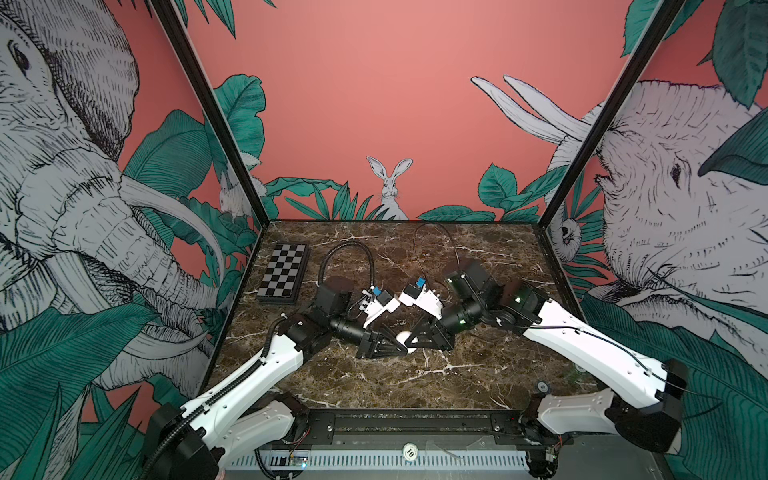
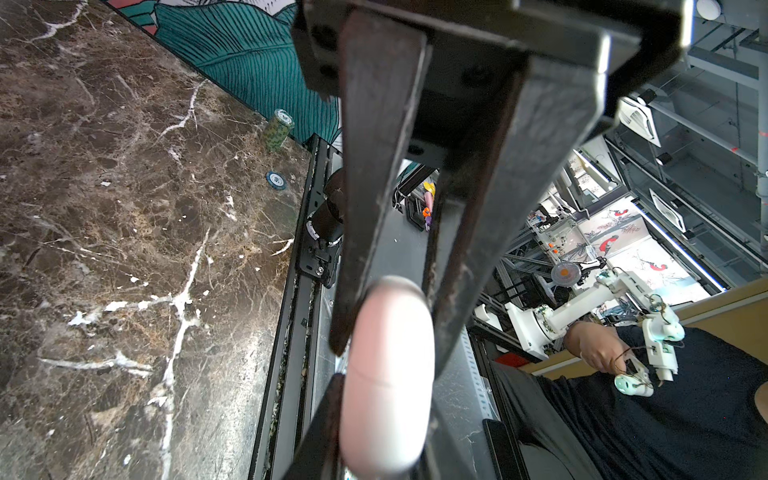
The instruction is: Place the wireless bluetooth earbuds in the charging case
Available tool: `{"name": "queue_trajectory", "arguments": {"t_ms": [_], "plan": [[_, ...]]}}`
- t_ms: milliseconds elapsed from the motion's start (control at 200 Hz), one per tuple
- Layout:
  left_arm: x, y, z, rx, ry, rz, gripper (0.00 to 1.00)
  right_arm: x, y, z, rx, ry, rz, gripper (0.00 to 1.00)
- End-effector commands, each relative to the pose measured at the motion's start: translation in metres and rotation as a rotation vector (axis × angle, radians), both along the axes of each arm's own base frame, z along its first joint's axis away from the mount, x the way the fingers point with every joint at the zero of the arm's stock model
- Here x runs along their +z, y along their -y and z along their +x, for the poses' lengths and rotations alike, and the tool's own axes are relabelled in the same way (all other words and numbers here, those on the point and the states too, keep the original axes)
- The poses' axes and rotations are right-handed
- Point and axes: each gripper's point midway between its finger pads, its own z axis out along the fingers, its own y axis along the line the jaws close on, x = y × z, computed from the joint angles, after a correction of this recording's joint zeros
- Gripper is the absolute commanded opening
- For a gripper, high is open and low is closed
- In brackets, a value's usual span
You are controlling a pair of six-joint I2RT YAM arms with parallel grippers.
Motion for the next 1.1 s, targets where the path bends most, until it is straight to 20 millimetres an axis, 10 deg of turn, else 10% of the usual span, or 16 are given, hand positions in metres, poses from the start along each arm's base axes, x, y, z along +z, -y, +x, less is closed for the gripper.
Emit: {"name": "queue_trajectory", "arguments": {"t_ms": [0,370,695,1090], "plan": [[0.019,0.002,-0.002,-0.024,0.047,-0.058,0.0,-0.007,-0.005,0.002,0.0,0.027,-0.017,0.17],[0.012,-0.003,0.004,0.065,0.16,-0.061,0.0,0.019,0.013,0.014,-0.098,0.175,0.028,0.71],[0.031,-0.018,0.01,0.236,0.534,-0.256,0.0,0.054,0.032,0.011,-0.133,0.303,0.128,0.85],[0.01,-0.022,0.031,0.383,0.654,-0.306,0.0,0.04,0.035,0.024,-0.197,0.414,0.178,0.98]]}}
